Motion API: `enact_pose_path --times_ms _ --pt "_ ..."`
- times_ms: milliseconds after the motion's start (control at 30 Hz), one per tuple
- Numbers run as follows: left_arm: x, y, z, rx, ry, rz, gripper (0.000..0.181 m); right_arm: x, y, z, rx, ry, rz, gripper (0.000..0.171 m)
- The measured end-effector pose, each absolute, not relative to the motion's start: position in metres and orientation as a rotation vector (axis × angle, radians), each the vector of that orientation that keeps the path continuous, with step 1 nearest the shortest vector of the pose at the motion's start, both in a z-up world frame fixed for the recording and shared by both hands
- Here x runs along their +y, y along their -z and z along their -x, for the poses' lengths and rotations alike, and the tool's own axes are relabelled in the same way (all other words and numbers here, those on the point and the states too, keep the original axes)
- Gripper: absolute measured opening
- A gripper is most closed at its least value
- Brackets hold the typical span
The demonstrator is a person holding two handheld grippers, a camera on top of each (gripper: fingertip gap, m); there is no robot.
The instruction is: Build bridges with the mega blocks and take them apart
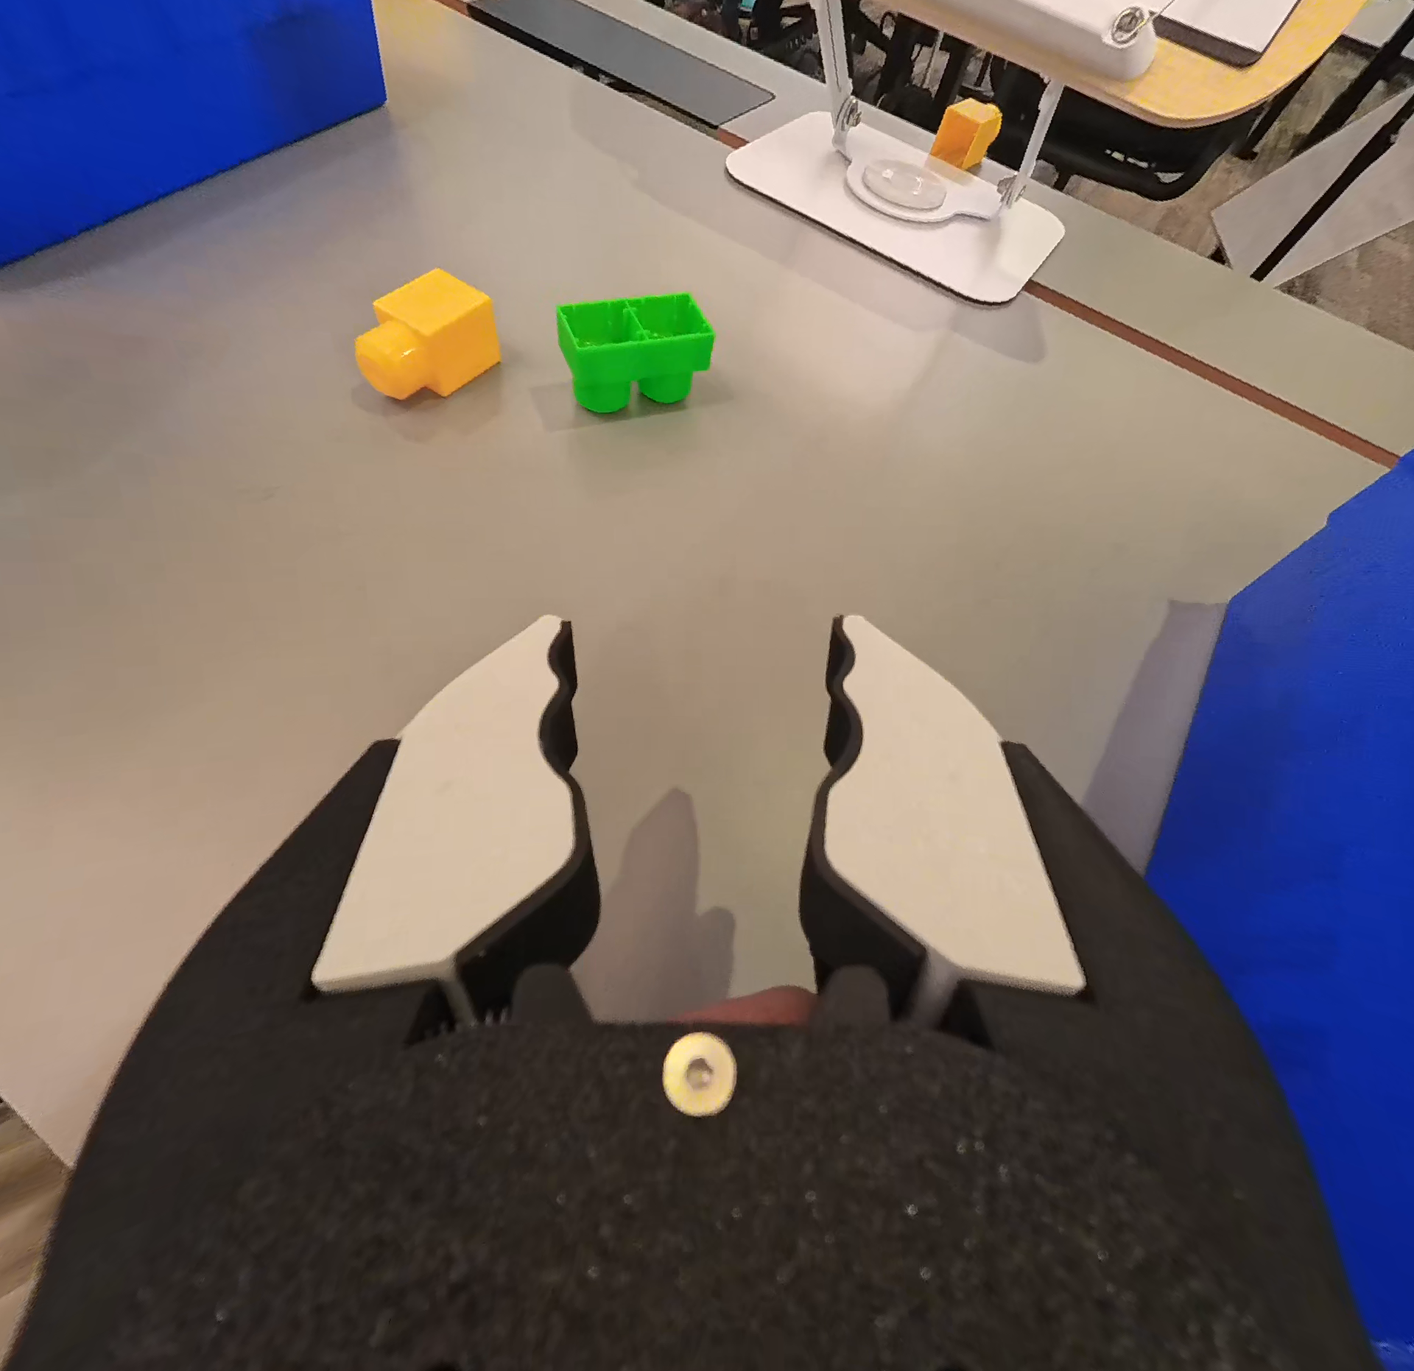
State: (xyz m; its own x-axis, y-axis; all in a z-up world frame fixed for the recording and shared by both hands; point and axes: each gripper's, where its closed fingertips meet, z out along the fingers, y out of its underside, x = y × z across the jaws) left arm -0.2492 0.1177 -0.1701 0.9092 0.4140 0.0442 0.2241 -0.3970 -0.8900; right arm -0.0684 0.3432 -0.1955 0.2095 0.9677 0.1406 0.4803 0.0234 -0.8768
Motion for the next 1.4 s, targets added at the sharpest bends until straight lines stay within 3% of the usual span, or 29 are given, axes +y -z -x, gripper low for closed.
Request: enact_pose_path --times_ms 300,633,1400 --pt "0.162 0.17 0.236 -0.42 -0.187 1.856 0.037 0.346 0.193 0.067 -1.391 -0.699 1.591 0.063" --pt "0.201 0.212 0.257 -0.521 -0.123 2.011 0.037 0.338 0.192 0.069 -1.41 -0.703 1.578 0.063" --pt "0.221 0.256 0.262 -0.559 -0.119 2.216 0.037 0.34 0.196 0.067 -1.421 -0.707 1.582 0.062"
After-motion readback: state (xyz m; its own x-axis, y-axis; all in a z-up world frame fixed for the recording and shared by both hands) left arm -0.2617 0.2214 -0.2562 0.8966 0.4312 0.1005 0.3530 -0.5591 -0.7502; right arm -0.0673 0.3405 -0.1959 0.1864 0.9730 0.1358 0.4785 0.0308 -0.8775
